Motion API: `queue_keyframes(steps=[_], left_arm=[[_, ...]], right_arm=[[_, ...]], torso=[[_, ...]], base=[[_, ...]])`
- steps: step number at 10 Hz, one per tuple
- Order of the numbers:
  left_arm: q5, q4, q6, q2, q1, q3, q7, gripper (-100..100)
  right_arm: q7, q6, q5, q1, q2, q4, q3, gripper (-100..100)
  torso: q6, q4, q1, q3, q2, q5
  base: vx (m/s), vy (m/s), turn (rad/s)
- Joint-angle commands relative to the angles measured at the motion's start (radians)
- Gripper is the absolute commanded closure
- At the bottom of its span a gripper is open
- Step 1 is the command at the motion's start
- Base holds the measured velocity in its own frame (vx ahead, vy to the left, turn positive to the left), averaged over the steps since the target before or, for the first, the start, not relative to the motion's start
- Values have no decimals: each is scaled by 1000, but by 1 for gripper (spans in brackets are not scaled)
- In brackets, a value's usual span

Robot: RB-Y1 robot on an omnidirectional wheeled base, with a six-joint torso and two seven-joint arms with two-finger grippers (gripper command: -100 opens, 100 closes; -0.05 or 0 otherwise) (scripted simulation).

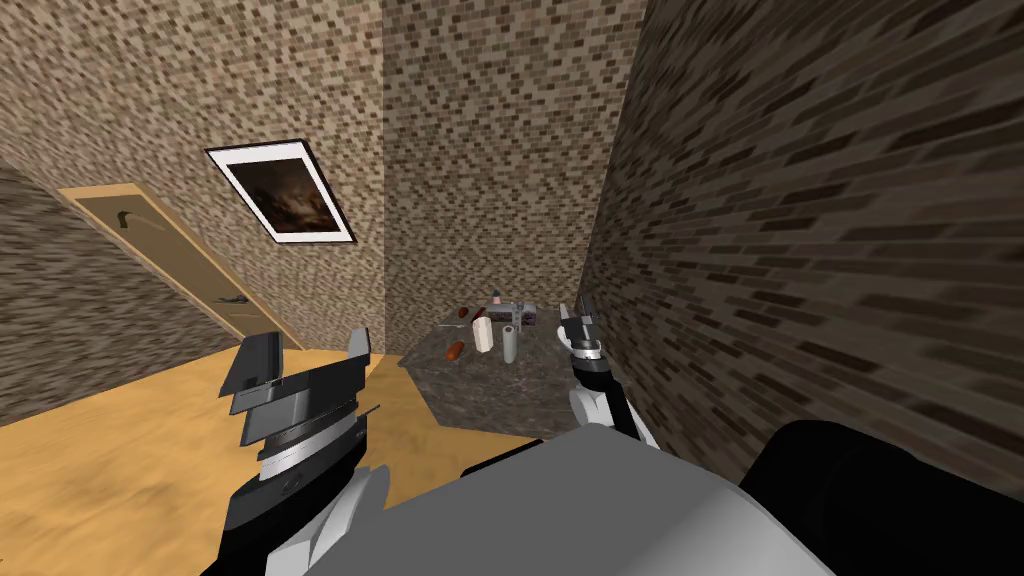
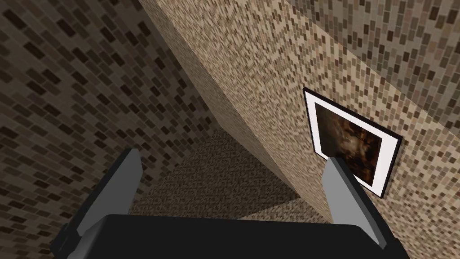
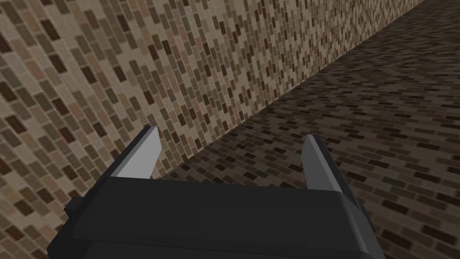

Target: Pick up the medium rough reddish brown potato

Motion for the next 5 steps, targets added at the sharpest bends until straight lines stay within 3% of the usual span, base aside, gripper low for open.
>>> queue_keyframes(steps=[1,5], left_arm=[[4,4,1,36,7,3,5,-100],[27,27,8,149,47,22,31,-100]], right_arm=[[0,0,0,0,0,0,0,0],[0,0,0,0,0,0,0,0]], torso=[[0,0,0,0,0,0],[0,1,4,2,3,1]], base=[[-10,17,-74],[-46,59,-180]])
